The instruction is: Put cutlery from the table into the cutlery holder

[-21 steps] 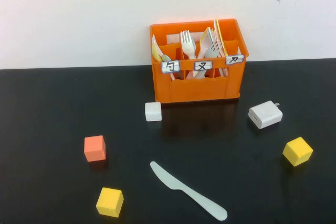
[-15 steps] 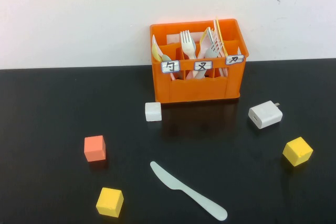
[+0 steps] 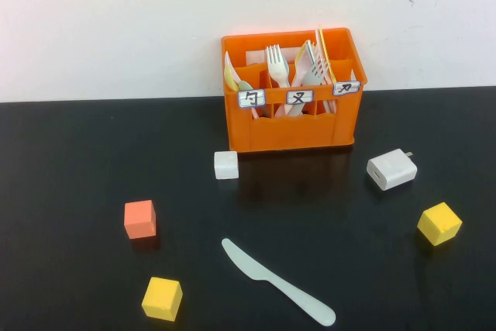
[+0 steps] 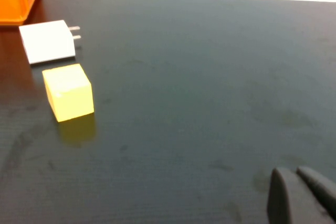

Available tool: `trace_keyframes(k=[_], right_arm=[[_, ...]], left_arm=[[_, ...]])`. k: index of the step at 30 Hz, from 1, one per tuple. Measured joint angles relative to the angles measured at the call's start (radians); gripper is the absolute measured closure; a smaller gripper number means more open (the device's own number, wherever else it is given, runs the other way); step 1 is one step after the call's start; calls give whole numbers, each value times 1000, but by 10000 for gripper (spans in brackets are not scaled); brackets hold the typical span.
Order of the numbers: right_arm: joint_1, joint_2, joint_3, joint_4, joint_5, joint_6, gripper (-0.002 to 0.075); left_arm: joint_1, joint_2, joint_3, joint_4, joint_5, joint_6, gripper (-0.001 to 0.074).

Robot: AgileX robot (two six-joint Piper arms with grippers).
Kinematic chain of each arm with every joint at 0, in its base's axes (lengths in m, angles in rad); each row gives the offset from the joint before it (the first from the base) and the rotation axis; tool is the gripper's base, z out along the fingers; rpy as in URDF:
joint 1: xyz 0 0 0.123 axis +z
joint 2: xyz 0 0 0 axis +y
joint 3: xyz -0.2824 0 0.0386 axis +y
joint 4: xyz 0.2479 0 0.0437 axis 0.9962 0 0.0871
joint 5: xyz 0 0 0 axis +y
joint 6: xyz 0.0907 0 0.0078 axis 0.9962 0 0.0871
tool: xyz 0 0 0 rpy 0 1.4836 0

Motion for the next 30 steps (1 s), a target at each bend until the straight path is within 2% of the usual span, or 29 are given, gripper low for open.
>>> trace_keyframes(k=[11,19,23,30], right_arm=[[0,0,0,0,-3,-2,728],[0,0,4,-6,-30,-2,728],[0,0,11,-6,-143,-2,728],[0,0,11,-10,-557,-2,728]], left_arm=[[0,0,6,0,-72,0,736],[0,0,6,2,-220,0,736],[0,0,6,2,-370,0,736],[0,0,6,2,-812,0,736]])
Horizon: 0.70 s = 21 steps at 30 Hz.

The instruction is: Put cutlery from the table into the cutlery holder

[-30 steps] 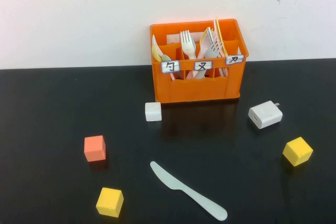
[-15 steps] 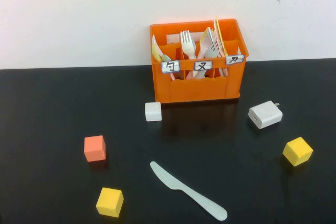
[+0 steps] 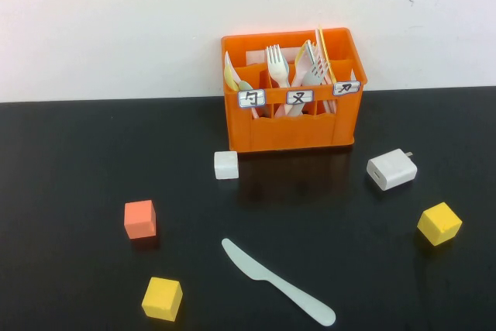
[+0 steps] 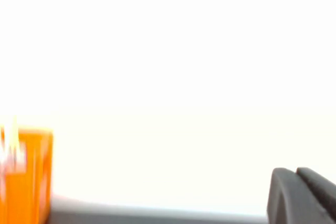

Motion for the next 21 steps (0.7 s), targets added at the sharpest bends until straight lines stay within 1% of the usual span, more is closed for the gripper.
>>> trace_keyframes(k=[3,5,8,10,12,17,19,21], right_arm=[[0,0,0,-4,-158,11,728],[0,0,0,-4,-234,24,728],[0,0,0,-4,-292,24,728],[0,0,0,18,-299,17,728],[0,0,0,40,-299,15,728],[0,0,0,61,-303,-9,728],[0,0,0,63,-305,-24,728],[0,0,0,63,-290,-30,728]], left_arm=[[0,-2,0,0,-187,-6,736],[0,-2,0,1,-279,-37,736],[0,-2,0,5,-358,-123,736],[0,-2,0,5,-377,-184,736],[0,-2,0,5,-382,-218,736],[0,-2,0,13,-362,-218,736],[0,-4,-8,23,-273,-236,736],[0,-4,-52,44,-100,-246,736]])
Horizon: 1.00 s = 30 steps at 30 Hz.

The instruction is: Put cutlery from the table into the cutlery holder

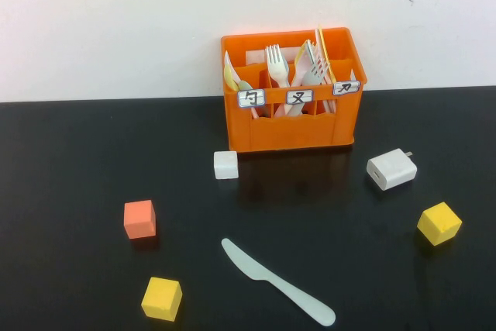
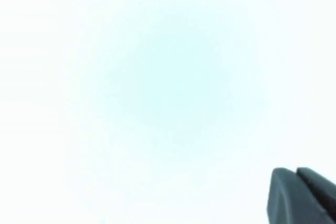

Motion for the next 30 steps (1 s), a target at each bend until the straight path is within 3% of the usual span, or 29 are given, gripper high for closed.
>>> trace_keyframes(k=[4,8,19,22,30], right_arm=[[0,0,-75,-16,257,25,728],[0,3,-217,-24,548,54,728],[0,297,-425,16,787,41,728],[0,411,-483,88,875,-46,728],[0,697,-688,386,1089,-505,728]], left_arm=[[0,2,-153,-2,282,62,736],[0,80,-279,-46,424,119,736],[0,449,-460,-73,733,129,736],[0,534,-462,-79,780,129,736],[0,726,-469,-150,993,129,736]])
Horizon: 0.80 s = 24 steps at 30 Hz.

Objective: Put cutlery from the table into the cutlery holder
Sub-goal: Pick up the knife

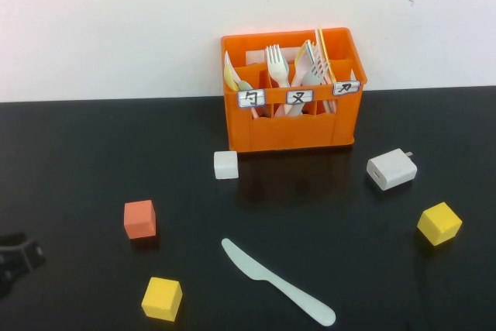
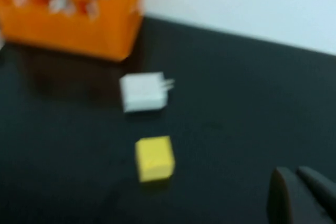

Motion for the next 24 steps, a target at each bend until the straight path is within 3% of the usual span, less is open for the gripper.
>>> trace_keyframes(k=[6,11,24], right_arm=[[0,227,-120,68,177,-182,728],[47,422,-169,76,181,-261,728],[429,766,-396,7,156,-184,728]], left_arm=[[0,72,-30,-63,108,35,736],[0,104,-37,-114,148,61,736],[0,108,-37,-165,163,76,736]])
